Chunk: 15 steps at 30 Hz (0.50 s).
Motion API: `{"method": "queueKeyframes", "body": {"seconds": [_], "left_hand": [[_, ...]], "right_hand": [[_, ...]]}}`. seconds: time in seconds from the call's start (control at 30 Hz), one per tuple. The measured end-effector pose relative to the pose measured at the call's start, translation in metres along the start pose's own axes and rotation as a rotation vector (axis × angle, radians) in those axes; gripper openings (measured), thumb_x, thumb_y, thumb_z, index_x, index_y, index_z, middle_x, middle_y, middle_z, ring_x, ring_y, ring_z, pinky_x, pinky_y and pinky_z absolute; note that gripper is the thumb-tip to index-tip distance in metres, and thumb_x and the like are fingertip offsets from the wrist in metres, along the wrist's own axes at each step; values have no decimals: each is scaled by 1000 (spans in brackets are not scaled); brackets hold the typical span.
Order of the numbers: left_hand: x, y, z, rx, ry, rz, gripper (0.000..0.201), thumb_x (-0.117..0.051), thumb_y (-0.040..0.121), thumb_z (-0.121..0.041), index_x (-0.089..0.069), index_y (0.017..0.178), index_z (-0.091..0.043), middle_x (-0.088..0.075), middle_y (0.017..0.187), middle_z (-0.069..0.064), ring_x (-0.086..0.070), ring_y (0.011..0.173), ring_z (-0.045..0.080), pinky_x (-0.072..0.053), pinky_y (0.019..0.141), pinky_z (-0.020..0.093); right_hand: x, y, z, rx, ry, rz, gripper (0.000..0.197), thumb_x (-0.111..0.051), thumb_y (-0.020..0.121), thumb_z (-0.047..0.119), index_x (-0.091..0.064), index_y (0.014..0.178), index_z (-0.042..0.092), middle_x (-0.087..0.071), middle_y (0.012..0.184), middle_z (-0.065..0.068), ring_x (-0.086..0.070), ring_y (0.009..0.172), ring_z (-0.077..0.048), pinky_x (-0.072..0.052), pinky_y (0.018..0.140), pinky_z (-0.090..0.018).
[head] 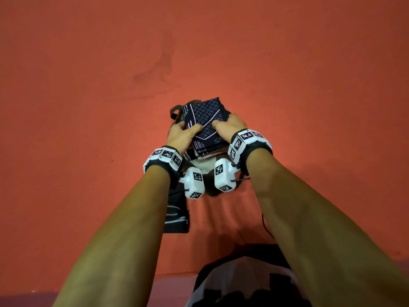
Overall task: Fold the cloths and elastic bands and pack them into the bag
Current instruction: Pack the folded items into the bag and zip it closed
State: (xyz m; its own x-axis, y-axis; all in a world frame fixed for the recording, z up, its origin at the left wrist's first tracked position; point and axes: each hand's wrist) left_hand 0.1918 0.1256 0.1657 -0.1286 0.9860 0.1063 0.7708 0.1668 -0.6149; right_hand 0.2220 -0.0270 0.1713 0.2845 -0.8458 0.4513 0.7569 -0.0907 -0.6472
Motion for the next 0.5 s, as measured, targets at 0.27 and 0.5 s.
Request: {"method": "queueKeyframes", "body": {"seconds": [0.27,0.5], "left_hand": [[44,13,12,28,-60,-111,35,-70,84,-13,-58,116,-5,-74,93,10,-74,79,18,-58,67,28],[52,24,31,78,-24,-91,45,-72,81,-16,-59,122,-5,-74,101,13,-75,85,24,-61,75,34]], "right_hand": [[-42,2,16,7,11,69,46,-62,84,39,-55,123,16,-62,111,-4,-57,92,-23,-42,76,-28],[-64,0,-2,-73,10,108,51,-61,85,38,-49,129,14,-61,121,-8,-60,107,-30,-42,81,-31]]}}
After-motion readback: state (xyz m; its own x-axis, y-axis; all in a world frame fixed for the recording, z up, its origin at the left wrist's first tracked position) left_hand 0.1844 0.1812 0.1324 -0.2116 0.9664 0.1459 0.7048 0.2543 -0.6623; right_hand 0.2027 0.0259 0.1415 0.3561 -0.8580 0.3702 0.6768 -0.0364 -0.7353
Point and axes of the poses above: each hand's wrist, its own y-axis towards the middle knuckle, its own x-axis out of the back of the hand, z = x × y
